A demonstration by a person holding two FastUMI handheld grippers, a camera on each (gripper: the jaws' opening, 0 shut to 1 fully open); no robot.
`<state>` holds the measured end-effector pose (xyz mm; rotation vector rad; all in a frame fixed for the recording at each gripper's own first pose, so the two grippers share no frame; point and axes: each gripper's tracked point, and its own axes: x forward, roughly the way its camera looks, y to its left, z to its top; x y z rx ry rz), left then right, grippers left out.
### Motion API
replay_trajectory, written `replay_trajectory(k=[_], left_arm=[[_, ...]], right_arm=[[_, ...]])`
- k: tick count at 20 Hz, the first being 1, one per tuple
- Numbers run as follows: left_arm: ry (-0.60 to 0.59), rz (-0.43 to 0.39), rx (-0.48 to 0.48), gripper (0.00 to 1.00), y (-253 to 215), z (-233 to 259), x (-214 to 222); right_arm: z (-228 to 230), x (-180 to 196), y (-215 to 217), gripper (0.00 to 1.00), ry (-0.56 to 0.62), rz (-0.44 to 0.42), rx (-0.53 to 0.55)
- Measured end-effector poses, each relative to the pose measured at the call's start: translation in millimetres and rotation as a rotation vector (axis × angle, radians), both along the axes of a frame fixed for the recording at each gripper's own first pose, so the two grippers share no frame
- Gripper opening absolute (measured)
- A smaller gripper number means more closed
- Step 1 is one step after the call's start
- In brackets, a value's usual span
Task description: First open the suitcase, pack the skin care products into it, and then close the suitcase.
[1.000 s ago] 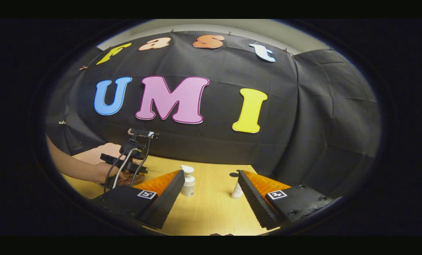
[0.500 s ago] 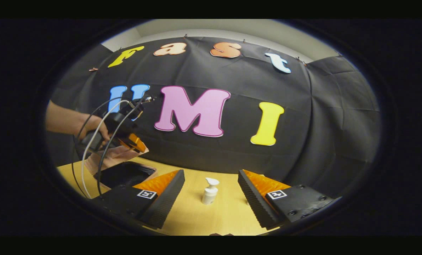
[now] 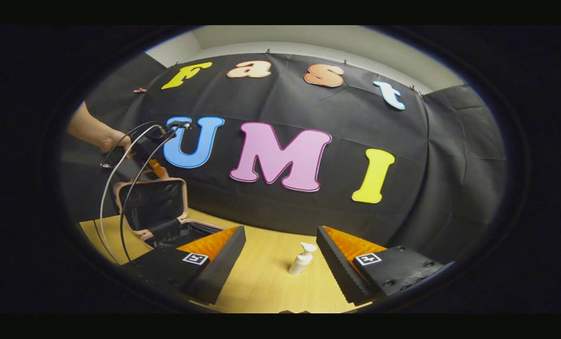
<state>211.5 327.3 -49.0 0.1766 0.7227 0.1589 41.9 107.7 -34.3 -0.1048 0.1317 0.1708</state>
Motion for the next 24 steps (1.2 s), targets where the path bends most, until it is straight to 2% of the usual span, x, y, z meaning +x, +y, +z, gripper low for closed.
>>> replay_trajectory(k=[1, 5, 7, 9, 11, 13, 16, 17, 18, 19, 20, 22, 23, 24], left_arm=[[0.001, 0.033, 0.046, 0.16, 28.1, -4.7, -2.1], [-0.004, 0.088, 0.168, 0.16, 109.7, -48.9, -8.0], [-0.015, 0.099, 0.237, 0.16, 149.2, -79.6, -5.2], [0.015, 0.109, 0.273, 0.16, 177.4, -123.9, -9.8], [0.026, 0.144, 0.245, 0.19, 200.3, -163.9, -12.4], [0.025, 0.180, 0.190, 0.16, 212.2, -193.2, -16.2], [0.041, 0.208, 0.168, 0.21, 218.5, -212.3, -28.6], [0.022, 0.190, 0.166, 0.28, 214.8, -209.2, -26.1], [0.005, 0.175, 0.172, 0.28, 209.5, -204.6, -25.1], [0.003, 0.159, 0.179, 0.39, 201.4, -201.0, -25.1], [-0.018, 0.140, 0.181, 0.46, 192.5, -196.3, -21.3], [-0.099, 0.096, 0.150, 0.54, 166.0, -168.3, -20.2], [-0.145, 0.076, 0.127, 0.67, 149.3, -150.6, -18.9], [-0.190, 0.059, 0.109, 0.73, 131.0, -130.5, -19.6]], right_arm=[[1.1, -1.3, 0.0, 0.97, 0.001, -0.015, -0.003], [-10.5, -5.0, 7.3, 0.97, 0.049, -0.066, -0.008], [-16.5, -11.4, 8.9, 0.99, 0.076, -0.094, -0.028], [-20.1, -18.3, 5.1, 0.95, 0.095, -0.140, -0.031], [-21.8, -24.3, 2.2, 0.97, 0.118, -0.180, -0.037], [-21.5, -28.3, -1.6, 0.97, 0.139, -0.202, -0.052], [-13.4, -31.4, -14.7, 0.97, 0.133, -0.241, -0.067], [-11.0, -32.4, -17.5, 0.97, 0.127, -0.251, -0.071], [-11.5, -32.5, -19.4, 0.97, 0.124, -0.258, -0.076], [-11.6, -33.2, -20.3, 0.97, 0.123, -0.260, -0.078], [-8.5, -34.0, -20.0, 0.96, 0.115, -0.261, -0.075], [-3.0, -34.0, -21.0, 0.96, 0.097, -0.265, -0.063], [-1.0, -34.3, -22.4, 0.97, 0.089, -0.269, -0.057], [1.0, -34.9, -25.7, 0.96, 0.081, -0.275, -0.054]])
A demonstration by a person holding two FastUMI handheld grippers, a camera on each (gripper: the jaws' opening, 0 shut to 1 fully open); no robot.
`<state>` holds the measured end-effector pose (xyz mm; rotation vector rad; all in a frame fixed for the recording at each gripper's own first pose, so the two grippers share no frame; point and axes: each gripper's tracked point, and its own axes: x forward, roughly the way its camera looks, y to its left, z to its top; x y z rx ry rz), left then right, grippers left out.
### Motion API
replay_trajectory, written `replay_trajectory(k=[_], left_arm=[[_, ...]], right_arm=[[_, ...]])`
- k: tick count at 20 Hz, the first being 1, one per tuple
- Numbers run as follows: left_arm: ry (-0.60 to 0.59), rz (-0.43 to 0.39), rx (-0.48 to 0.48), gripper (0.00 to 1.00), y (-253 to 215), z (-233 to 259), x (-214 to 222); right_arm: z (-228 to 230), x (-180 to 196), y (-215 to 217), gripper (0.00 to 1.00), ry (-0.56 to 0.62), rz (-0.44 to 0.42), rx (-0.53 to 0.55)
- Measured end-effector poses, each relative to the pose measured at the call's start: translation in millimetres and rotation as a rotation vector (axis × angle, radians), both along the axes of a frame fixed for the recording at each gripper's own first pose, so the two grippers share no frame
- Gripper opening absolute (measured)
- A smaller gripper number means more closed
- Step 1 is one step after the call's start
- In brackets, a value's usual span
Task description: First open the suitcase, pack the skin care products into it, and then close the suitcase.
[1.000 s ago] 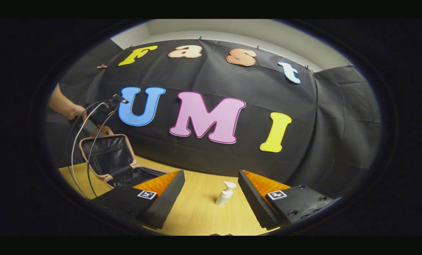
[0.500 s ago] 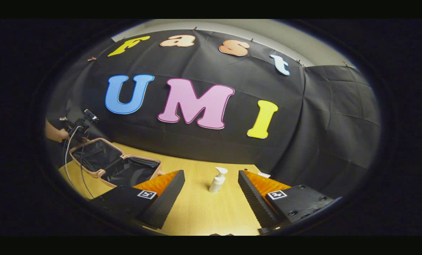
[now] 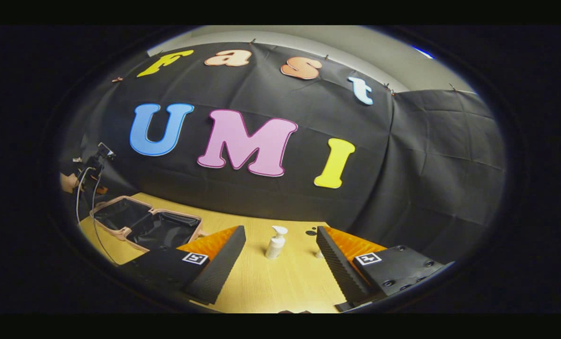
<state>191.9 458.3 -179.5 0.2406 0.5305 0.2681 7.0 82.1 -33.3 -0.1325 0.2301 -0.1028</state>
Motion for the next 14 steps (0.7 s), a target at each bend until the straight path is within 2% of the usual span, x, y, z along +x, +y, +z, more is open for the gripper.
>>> replay_trajectory(k=[1, 5, 9, 14], left_arm=[[-0.038, -0.005, 0.000, 0.87, -16.7, 15.6, -1.6], [-0.228, -0.057, -0.074, 0.98, -96.1, 59.2, -3.8], [-0.350, -0.155, -0.160, 0.98, -198.0, 77.4, -2.7], [-0.440, -0.257, -0.219, 0.98, -330.5, 87.1, -2.8]], right_arm=[[0.9, -0.7, -4.4, 0.97, -0.008, -0.008, 0.001], [-2.5, 6.2, -25.2, 0.96, -0.019, -0.040, 0.026], [-5.7, 21.5, -48.0, 0.97, -0.037, -0.027, -0.013], [-33.7, 42.7, -92.7, 0.96, -0.014, -0.013, 0.025]])
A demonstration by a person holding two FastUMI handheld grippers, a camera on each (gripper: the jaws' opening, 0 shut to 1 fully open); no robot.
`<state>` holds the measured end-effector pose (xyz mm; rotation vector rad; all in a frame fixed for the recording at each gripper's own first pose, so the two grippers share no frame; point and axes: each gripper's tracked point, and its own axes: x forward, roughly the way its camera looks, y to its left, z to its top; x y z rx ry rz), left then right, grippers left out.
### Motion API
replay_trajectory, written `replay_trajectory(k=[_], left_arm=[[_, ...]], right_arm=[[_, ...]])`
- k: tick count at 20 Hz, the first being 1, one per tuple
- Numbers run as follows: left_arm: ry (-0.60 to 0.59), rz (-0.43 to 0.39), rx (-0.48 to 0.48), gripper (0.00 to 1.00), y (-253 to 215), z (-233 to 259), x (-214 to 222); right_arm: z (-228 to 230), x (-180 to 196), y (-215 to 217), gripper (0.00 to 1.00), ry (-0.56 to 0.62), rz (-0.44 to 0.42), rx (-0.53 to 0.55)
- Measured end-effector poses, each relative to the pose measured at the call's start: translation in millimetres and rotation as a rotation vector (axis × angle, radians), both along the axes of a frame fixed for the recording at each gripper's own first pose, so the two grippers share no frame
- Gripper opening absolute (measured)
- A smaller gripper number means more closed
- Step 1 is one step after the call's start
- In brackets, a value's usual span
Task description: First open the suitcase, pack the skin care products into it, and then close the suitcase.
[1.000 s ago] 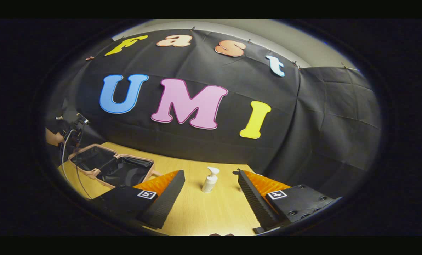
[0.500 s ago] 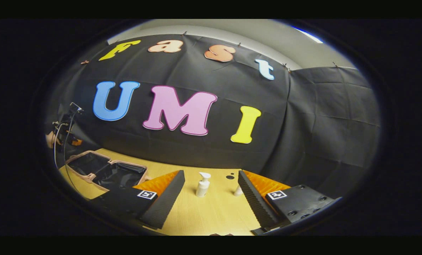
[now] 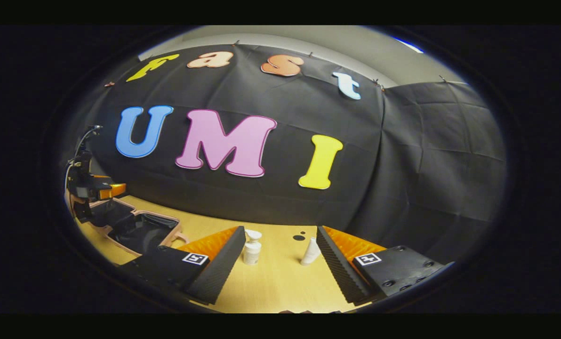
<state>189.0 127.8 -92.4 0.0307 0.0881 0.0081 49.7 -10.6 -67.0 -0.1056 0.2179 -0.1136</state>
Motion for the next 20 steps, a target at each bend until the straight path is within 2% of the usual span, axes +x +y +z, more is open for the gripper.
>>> replay_trajectory(k=[5, 10, 15, 20], left_arm=[[0.036, -0.144, -0.032, 0.98, -145.3, -38.3, -1.4], [0.107, -0.291, -0.023, 0.98, -260.5, -104.9, 5.4], [0.177, -0.387, -0.011, 0.98, -337.3, -160.9, 21.9], [0.205, -0.412, 0.010, 0.98, -375.5, -191.1, 61.8]], right_arm=[[-28.6, 25.1, -58.4, 0.96, 0.000, 0.003, 0.007], [-75.6, 41.6, -114.6, 0.97, 0.065, -0.020, 0.015], [-117.7, 45.7, -155.8, 0.95, 0.124, -0.051, 0.000], [-161.9, 48.7, -167.0, 0.97, 0.194, -0.077, 0.046]])
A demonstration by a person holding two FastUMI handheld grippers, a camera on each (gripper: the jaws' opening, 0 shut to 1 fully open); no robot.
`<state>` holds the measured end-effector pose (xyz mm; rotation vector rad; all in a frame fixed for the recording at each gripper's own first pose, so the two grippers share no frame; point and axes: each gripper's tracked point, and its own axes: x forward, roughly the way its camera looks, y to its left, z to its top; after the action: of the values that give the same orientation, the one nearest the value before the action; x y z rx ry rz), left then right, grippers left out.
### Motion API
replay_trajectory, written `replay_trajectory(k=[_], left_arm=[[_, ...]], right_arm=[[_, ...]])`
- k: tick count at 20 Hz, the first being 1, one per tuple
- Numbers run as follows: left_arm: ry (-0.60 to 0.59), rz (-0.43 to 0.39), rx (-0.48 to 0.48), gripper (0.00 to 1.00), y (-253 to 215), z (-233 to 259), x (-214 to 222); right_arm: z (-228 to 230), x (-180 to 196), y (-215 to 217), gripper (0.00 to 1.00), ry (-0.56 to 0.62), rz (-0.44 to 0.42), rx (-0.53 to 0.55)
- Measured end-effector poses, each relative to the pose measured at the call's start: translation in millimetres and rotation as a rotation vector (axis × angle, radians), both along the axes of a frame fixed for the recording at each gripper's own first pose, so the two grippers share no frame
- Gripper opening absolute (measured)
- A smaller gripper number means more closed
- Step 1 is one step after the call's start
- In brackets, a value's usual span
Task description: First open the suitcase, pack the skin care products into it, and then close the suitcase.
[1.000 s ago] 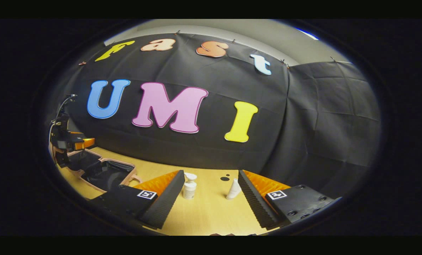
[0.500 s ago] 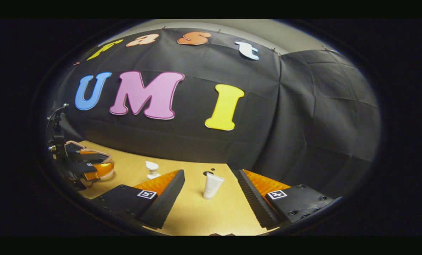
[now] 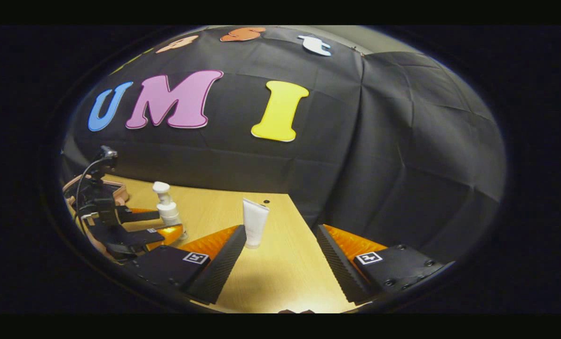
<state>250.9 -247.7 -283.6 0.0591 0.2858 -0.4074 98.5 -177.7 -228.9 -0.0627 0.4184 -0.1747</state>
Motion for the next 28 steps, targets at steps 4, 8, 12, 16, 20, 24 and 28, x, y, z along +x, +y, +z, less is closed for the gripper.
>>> replay_trajectory(k=[4, 8, 12, 16, 20, 24, 28], left_arm=[[-0.003, -0.015, -0.004, 0.98, -19.9, -8.7, 29.2], [-0.021, -0.008, 0.002, 0.86, -23.6, -11.2, 48.5], [0.001, -0.019, -0.007, 0.65, -15.7, -13.8, 42.9], [0.020, -0.004, -0.012, 0.65, 10.8, -16.0, 19.3], [0.009, 0.039, -0.023, 0.65, 37.8, -17.2, -5.0], [0.003, 0.058, -0.004, 0.65, 52.3, -20.5, -25.8], [0.002, 0.079, -0.027, 0.65, 56.9, -20.4, -39.3]], right_arm=[[-26.9, 13.5, -2.1, 0.97, 0.019, -0.029, 0.020], [-57.4, 53.8, 1.1, 0.97, 0.031, -0.044, 0.049], [-93.5, 76.7, 10.4, 0.97, 0.075, -0.047, 0.048], [-110.4, 106.6, 25.1, 0.97, 0.062, -0.049, 0.083], [-139.7, 126.1, 23.0, 0.97, 0.073, -0.078, 0.070], [-170.0, 122.8, 22.5, 0.92, 0.149, -0.117, 0.100], [-178.4, 120.4, 29.6, 0.57, 0.182, -0.141, 0.179]])
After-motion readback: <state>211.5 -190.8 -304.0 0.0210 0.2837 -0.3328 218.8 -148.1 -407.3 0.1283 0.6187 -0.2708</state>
